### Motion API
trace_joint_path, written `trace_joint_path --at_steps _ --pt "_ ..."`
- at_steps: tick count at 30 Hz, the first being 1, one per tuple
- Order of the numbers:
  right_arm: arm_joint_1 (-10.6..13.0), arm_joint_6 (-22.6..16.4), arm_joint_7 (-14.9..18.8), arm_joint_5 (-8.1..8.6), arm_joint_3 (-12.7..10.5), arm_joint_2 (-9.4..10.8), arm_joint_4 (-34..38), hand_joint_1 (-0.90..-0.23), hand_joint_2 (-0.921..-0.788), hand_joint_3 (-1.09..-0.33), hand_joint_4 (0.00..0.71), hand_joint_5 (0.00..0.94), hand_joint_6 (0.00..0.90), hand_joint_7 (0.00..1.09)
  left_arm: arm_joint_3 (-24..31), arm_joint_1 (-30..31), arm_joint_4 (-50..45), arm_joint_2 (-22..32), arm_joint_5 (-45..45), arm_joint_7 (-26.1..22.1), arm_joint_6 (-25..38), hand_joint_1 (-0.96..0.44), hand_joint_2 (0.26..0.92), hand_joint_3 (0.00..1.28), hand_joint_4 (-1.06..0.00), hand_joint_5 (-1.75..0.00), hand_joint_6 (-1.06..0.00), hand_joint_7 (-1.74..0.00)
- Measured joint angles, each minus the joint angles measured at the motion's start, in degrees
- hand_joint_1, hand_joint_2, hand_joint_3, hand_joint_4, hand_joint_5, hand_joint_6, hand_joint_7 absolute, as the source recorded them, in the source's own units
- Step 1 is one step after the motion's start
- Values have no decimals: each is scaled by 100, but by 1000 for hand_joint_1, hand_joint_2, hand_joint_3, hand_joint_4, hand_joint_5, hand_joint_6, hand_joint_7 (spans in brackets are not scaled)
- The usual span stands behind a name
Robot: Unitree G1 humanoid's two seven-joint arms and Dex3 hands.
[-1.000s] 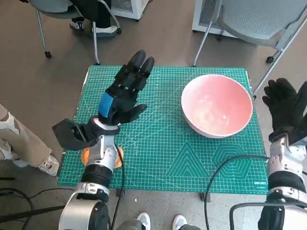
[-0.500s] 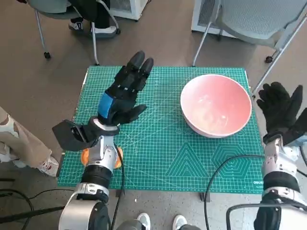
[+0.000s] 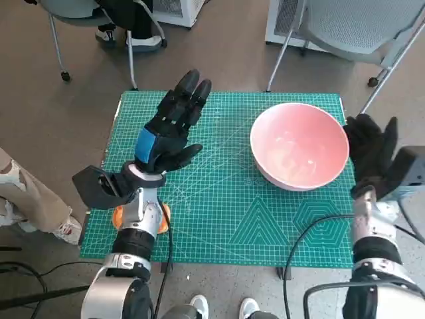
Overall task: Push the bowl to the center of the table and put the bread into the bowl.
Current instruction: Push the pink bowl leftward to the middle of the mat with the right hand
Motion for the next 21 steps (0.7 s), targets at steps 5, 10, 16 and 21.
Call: trace_joint_path --at_steps 5,10,16,21 --pt "-1 -51 0 -93 66 131 -5 -634 -921 -757 221 9 234 186 2 0 7 6 0 -3 0 -486 921 239 -28 -1 -163 0" --pt "-6 -58 5 -100 84 265 -6 -631 -921 -758 220 7 240 186 3 0 9 8 -2 -9 1 -487 921 238 -28 -1 -164 -1" --pt "-31 -59 16 -104 113 420 -6 -620 -921 -758 222 6 255 191 4 0 9 16 -3 -10 4 -487 921 237 -29 -1 -164 -1" --pt "-57 -67 19 -112 170 521 -6 -666 -921 -740 244 14 264 194 4 0 10 25 -3 -11 4 -486 921 237 -29 -1 -160 0"
